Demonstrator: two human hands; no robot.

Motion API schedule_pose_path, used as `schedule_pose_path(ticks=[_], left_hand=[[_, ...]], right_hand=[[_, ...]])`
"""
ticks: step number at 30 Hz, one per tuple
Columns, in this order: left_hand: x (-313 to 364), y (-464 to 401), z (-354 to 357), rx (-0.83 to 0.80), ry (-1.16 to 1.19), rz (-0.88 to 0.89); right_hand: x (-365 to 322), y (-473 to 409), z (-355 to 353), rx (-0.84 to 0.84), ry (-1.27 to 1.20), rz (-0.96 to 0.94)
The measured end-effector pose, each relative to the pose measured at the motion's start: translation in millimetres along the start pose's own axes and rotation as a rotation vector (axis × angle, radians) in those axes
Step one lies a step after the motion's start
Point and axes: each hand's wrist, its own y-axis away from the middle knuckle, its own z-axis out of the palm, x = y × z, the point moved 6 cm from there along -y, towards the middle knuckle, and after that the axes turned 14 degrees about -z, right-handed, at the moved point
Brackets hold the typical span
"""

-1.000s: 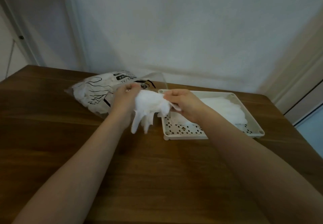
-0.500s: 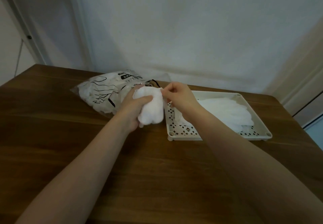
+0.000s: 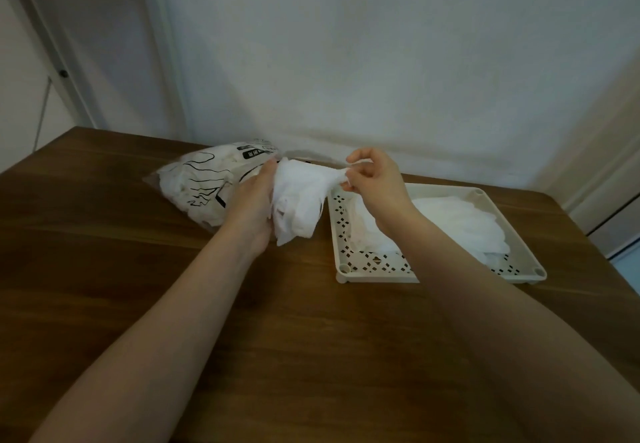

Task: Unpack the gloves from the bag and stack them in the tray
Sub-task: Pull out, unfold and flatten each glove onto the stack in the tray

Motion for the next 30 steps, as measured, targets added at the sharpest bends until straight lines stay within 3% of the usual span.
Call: schedule_pose_path(ticks=[3, 5, 12, 15, 18, 23, 25, 27, 30], left_hand=[[6, 5, -3, 0.102, -0.14, 0.154], [7, 7, -2, 0.133, -0.249, 0.215], [9, 19, 17, -0.047, -0.23, 0.306], [8, 10, 9, 0.023, -0.212, 0.295], [7, 0, -3, 0.204, -0.335, 0.288], [11, -4, -10, 0.266, -0.247, 0.26], [18, -2, -9, 0.402, -0.494, 0.352], [20, 2, -2, 0.582, -1.024, 0.463], [2, -1, 8, 0.614, -1.785, 0.302]], right_hand=[[-6, 5, 12, -0.282, 0.457, -0.146], [-19, 7, 16, -0.217, 0.487, -0.246], [-13, 14, 40, -0.206, -0.179, 0.055], [-3, 14, 35, -0.111, -0.254, 0.153], [6, 12, 24, 0.012, -0.303, 0.246], [18, 16, 11, 0.158, -0.668, 0.483], [22, 18, 6, 0.17, -0.72, 0.54], [22, 18, 1, 0.165, -0.717, 0.533], [17, 17, -8, 0.13, -0.697, 0.446]])
